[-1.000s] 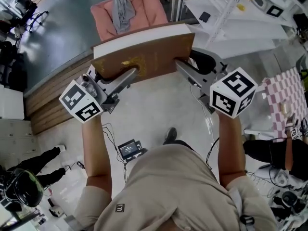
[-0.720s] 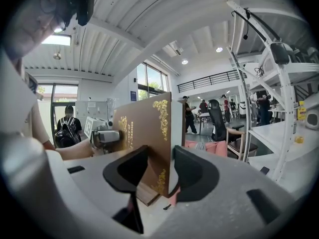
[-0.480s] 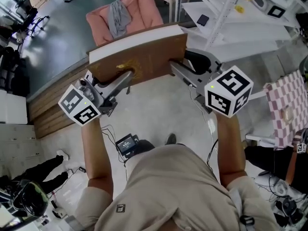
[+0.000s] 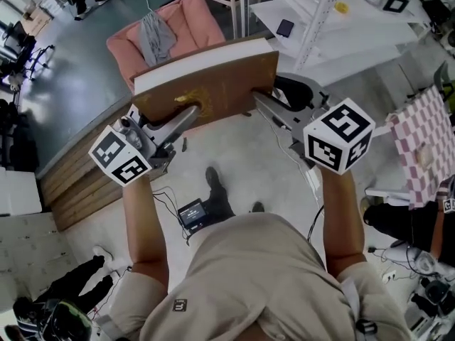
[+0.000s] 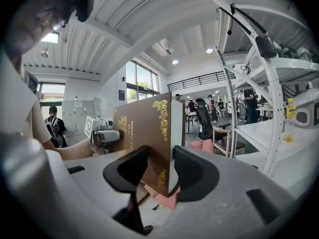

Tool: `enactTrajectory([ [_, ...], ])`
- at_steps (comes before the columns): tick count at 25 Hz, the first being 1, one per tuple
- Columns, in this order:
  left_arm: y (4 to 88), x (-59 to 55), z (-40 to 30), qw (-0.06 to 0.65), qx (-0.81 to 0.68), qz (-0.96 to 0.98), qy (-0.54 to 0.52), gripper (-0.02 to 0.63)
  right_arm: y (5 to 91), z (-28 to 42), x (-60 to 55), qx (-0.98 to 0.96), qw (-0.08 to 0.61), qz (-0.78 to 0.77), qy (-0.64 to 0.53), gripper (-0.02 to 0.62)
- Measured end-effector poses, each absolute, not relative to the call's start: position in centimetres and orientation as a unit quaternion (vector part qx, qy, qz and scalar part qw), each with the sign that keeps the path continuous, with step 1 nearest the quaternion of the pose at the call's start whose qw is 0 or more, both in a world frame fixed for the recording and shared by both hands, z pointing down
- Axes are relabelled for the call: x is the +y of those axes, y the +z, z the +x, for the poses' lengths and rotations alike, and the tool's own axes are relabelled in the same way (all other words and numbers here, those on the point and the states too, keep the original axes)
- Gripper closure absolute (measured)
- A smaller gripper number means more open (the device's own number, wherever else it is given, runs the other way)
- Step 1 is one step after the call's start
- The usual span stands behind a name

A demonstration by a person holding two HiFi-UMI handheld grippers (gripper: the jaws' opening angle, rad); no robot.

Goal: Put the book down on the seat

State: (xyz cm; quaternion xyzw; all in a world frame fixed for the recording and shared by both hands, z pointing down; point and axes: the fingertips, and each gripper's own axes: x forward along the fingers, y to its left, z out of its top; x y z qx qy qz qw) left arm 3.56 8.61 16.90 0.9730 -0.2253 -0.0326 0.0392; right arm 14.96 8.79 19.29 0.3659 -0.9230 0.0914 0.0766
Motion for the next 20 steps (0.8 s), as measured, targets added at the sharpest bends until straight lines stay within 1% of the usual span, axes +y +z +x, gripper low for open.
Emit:
enactTrajectory([
  [8,17.4,0.4,1.8,0.046,-0.174,0.983,-0.035,0.319,19.6,13.2,2.1,-0.897,0.086,0.422,0.098,0.437],
  [20,17.8,-9.3,-2.2,0.057,-0.144,0.987,-0.035,0.313,19.8,9.0,-6.8,-0.881,0.089,0.452,0.105,0.437],
])
